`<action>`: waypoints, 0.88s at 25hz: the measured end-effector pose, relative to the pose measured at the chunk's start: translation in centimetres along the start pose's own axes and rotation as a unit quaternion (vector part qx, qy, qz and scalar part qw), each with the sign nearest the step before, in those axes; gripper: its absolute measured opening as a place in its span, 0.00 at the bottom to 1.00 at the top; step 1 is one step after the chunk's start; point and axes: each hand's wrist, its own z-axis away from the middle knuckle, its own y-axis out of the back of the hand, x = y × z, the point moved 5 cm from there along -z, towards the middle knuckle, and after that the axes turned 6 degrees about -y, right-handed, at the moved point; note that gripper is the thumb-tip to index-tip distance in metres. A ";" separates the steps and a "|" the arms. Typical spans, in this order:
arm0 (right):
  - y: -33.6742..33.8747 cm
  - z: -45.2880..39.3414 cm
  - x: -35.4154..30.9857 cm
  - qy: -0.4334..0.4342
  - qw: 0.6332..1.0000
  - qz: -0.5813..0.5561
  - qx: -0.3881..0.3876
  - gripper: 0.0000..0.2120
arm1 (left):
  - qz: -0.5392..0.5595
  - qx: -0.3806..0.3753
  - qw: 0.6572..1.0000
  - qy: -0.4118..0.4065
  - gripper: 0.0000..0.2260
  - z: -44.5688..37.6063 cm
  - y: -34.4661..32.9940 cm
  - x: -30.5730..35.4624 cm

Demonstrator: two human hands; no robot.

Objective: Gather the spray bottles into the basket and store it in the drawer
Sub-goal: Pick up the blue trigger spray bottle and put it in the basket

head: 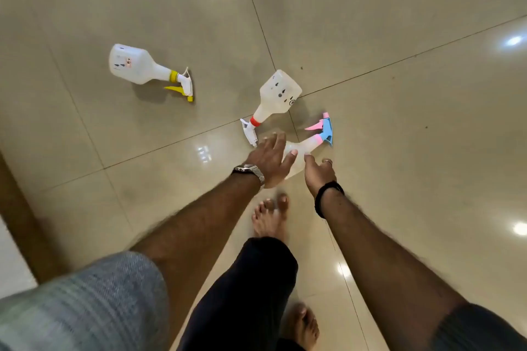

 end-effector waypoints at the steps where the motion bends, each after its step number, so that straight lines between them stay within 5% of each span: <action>1: -0.8 -1.2 0.4 -0.029 0.999 -0.031 -0.010 0.36 | 0.028 -0.021 0.999 0.021 0.30 -1.0 -1.3 0.1; 4: -3.3 -3.1 1.0 -0.104 0.979 -0.145 -0.100 0.35 | 0.074 -0.054 0.993 0.079 0.32 -2.8 -4.0 -0.2; 9: -5.3 -5.0 2.4 -0.080 0.956 -0.233 -0.160 0.45 | 0.133 -0.013 0.986 0.104 0.25 -2.6 -3.9 -0.4; 16: 0.5 10.7 1.8 -0.033 0.979 -0.152 -0.135 0.24 | 0.173 -0.018 0.979 0.108 0.22 8.7 1.9 4.2; 22: 5.6 29.4 -1.2 0.098 0.988 -0.033 -0.119 0.21 | 0.254 0.108 0.955 0.109 0.18 24.1 12.6 9.5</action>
